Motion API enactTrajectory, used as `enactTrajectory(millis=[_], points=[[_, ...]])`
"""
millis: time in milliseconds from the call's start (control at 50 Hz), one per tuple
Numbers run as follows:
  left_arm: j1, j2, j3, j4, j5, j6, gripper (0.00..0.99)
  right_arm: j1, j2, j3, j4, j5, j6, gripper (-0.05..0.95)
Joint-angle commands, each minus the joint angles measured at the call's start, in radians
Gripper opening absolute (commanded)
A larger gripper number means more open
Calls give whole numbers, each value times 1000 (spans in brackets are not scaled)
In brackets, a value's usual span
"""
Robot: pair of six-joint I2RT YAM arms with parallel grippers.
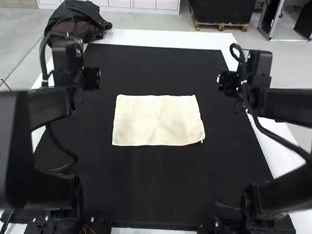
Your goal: Fold the towel.
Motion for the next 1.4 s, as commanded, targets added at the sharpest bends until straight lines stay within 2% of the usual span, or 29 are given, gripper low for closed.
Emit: enactTrajectory(millis=[0,40,180,300,500,680,860,1240,1380], points=[[-12,62,-18,11,44,-33,957,-15,37,-4,55,47,-10,905],[-15,84,-16,3,81,-33,957,-12,48,-10,65,48,-23,905],[-32,179,-1,-15,121,-33,959,-1,82,-21,75,-32,-28,903],[-57,259,27,-21,162,-33,959,41,132,-13,76,-45,-28,910],[-98,401,99,-9,162,-33,959,106,227,14,76,-61,-25,910],[-115,506,152,14,162,-43,959,136,310,53,81,-70,-11,908],[-116,581,182,63,161,-45,959,136,384,87,119,-87,-8,907],[-118,734,280,88,162,-56,959,145,574,175,194,-92,-11,907],[-133,785,310,92,162,-59,959,160,638,202,217,-92,-11,907]])
